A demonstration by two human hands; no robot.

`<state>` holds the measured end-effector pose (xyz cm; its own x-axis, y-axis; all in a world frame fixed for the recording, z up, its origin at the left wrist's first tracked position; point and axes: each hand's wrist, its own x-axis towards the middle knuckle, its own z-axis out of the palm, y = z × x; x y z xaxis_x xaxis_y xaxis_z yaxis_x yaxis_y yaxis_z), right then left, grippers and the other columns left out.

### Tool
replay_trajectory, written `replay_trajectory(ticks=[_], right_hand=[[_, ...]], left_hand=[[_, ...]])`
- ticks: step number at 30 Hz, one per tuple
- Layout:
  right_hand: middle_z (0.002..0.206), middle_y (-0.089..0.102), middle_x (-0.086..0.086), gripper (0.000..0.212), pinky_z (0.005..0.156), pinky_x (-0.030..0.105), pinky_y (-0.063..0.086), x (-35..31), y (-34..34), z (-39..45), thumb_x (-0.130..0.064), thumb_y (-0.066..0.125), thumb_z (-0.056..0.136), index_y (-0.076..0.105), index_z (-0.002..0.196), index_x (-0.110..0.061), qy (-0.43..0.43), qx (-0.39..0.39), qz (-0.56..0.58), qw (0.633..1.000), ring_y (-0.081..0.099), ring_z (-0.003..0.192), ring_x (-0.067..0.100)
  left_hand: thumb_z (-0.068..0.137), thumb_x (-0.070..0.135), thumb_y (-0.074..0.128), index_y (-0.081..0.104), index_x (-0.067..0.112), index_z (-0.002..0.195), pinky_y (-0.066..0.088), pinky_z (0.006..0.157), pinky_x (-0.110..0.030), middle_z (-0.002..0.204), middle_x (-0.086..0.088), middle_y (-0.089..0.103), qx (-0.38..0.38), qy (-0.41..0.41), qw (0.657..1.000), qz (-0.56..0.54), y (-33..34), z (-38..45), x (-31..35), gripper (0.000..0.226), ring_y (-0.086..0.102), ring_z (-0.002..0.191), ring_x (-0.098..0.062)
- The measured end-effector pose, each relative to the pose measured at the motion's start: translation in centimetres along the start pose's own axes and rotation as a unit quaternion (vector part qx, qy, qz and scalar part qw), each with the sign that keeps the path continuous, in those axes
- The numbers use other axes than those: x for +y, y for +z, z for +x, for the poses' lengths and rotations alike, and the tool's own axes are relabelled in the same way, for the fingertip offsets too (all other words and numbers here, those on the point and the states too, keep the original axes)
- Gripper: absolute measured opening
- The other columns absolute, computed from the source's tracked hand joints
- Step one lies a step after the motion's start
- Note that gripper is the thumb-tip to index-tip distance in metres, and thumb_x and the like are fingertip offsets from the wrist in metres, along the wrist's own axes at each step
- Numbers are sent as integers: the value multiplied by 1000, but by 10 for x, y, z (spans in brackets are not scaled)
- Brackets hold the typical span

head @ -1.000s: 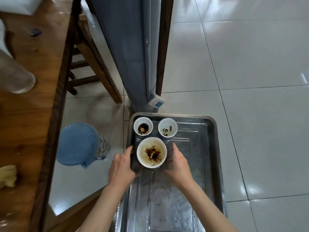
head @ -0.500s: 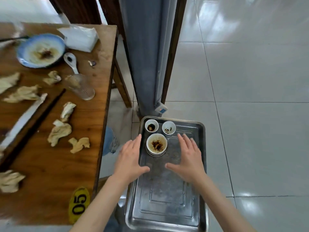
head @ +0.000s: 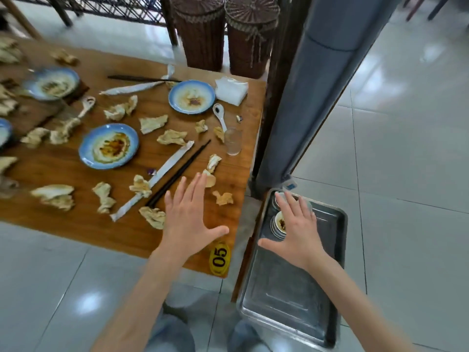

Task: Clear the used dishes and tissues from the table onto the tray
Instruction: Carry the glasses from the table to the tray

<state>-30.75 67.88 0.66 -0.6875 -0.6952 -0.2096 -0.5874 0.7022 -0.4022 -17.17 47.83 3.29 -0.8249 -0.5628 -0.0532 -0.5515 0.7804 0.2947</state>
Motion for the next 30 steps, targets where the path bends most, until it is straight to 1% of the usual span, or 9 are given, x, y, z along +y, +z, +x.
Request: replay_trajectory(ticks=[5,8,11,14,18,21,26,30], right_hand=[[157,0,-9,108,115,52,7,-86,9,12,-73,60,65,0,147,-38,-29,8,-5,1000,-6,144,22],[157,1,-10,105,114,52,6,-139,23,21,-72,60,67,1,147,-38,-30,14,-4,999,-6,144,22],[157,1,-9,103,113,54,6,-190,42,34,-72,59,68,2,147,-37,-30,19,-8,999,-5,144,23],[157,4,-9,103,113,53,7,-240,61,49,-71,61,67,6,147,-37,-17,32,2,999,-3,145,22],[157,6,-10,104,114,54,11,-299,82,75,-72,62,65,7,146,-38,-5,34,3,999,0,145,24],[157,6,-9,105,112,55,12,-342,94,96,-71,65,65,8,146,-38,-7,36,0,999,1,145,24],[157,6,-9,104,114,55,13,-392,108,133,-67,67,66,9,147,-36,-16,32,-3,999,-1,145,23],[157,2,-11,103,113,55,9,-426,120,163,-66,65,69,6,148,-36,-32,5,-7,999,-4,145,23]], left_hand=[[57,74,67,-3,27,149,8,113,-54,158,6,9,4,-70,998,11,-49,-14,-87,124,3,145,-23],[59,73,67,-4,26,149,9,114,-54,158,6,8,6,-90,996,16,-76,-26,-145,124,1,145,-22],[60,70,69,-5,25,149,10,114,-54,158,6,7,7,-104,994,18,-101,-31,-202,124,0,145,-22],[60,70,69,-5,26,149,9,113,-54,158,7,7,16,-112,993,27,-124,-30,-258,124,2,145,-22],[58,74,66,-5,28,149,8,112,-56,158,7,7,26,-115,992,37,-152,-23,-328,124,4,145,-23],[56,76,65,-5,29,149,9,112,-56,158,5,10,32,-132,989,49,-171,-15,-377,125,9,145,-23],[58,77,62,-1,26,149,11,111,-57,157,5,13,41,-145,987,51,-188,2,-433,122,9,145,-24],[61,72,66,-1,27,149,10,112,-57,157,5,13,8,-164,985,42,-187,20,-471,120,8,145,-23]])
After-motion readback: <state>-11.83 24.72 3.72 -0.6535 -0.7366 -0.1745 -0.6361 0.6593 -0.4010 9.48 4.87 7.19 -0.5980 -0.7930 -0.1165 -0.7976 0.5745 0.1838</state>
